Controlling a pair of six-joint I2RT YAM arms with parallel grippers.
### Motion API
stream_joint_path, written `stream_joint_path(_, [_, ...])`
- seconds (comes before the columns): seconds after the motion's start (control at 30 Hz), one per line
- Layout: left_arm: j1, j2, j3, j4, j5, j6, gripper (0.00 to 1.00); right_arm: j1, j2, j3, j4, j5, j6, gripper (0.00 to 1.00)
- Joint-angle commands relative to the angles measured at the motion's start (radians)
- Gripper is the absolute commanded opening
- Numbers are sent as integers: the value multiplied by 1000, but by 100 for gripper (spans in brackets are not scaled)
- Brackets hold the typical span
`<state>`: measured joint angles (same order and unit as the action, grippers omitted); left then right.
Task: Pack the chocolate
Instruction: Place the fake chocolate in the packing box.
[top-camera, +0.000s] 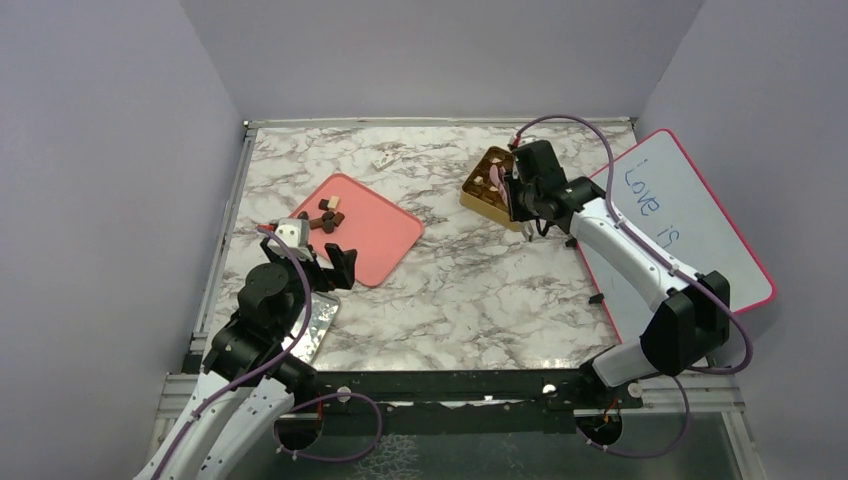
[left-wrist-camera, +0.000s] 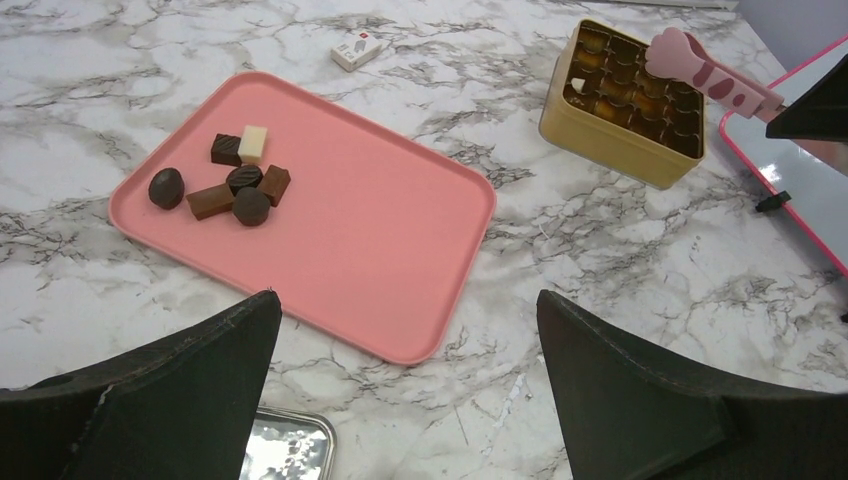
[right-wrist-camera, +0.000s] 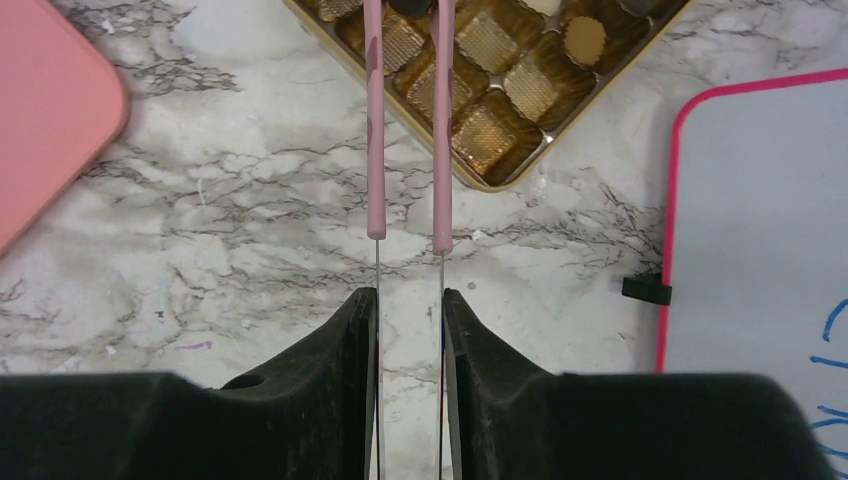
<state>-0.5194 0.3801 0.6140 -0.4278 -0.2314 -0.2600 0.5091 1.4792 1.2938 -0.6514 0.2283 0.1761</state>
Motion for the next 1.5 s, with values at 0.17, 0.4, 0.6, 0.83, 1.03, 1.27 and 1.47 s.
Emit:
stream_joint_path(0.17, [-1, -4, -3, 25, 24, 13, 99, -71, -4, -52, 4, 15, 1, 32])
stream_joint_path(0.4, [-1, -1, -2, 24, 24, 13, 99, -108, 28, -69, 47, -9, -17, 34])
stream_joint_path(0.6, [-1, -6, -3, 25, 26, 15, 99, -121, 50, -74, 64, 1, -33, 35])
stream_joint_path(0.83, [-1, 0, -2, 24, 25, 14, 99, -128, 44, -69, 79, -5, -43, 38])
stream_joint_path(1.03, [-1, -4, -2, 24, 26, 15, 99, -128, 28, -59, 66, -21, -41, 38])
stream_joint_path(1.27, [-1, -4, -2, 23, 26, 14, 99, -128, -15, -51, 41, -38, -36, 37])
stream_joint_path(1.47, [-1, -9, 0, 24, 17, 15, 99, -122, -40, -36, 27, -94, -38, 35])
